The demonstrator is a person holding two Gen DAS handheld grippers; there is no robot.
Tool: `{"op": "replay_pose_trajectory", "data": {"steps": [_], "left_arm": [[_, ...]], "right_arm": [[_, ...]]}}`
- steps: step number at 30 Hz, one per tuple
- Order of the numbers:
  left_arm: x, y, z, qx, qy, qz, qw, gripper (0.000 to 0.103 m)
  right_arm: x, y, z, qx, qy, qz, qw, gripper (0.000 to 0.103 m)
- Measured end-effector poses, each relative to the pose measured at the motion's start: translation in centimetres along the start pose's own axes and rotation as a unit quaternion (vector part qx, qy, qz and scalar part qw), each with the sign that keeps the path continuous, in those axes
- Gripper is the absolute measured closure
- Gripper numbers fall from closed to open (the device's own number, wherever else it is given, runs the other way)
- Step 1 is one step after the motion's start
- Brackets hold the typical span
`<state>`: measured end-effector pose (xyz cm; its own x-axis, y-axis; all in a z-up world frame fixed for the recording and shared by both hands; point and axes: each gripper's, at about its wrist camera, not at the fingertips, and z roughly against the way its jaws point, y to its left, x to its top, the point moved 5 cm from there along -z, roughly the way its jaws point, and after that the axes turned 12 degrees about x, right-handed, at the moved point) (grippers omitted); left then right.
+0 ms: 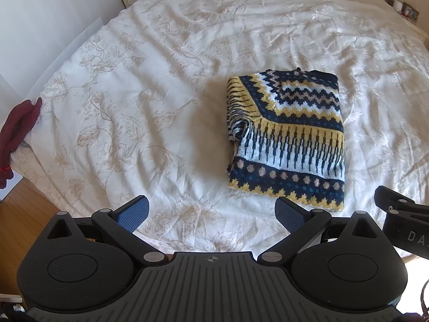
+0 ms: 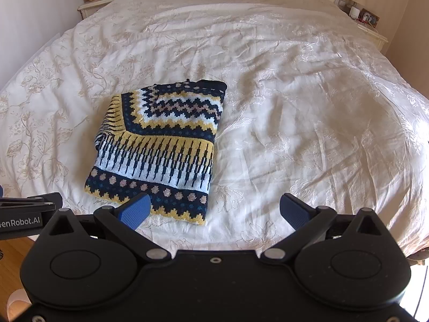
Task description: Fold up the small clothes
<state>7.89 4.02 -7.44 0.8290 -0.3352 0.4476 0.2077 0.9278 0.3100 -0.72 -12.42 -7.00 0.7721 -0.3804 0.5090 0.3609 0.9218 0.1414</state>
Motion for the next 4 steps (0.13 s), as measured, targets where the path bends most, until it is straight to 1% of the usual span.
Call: {"op": "replay_pose_trajectory", "data": {"steps": [4], "left_arm": [[0.07,0.03,-0.03,0.004,-0.004,-0.002,1.0,0.001]], "right_arm": [[0.02,-0.04,-0.16,0.002,0.003,-0.001,1.0,0.001]]}}
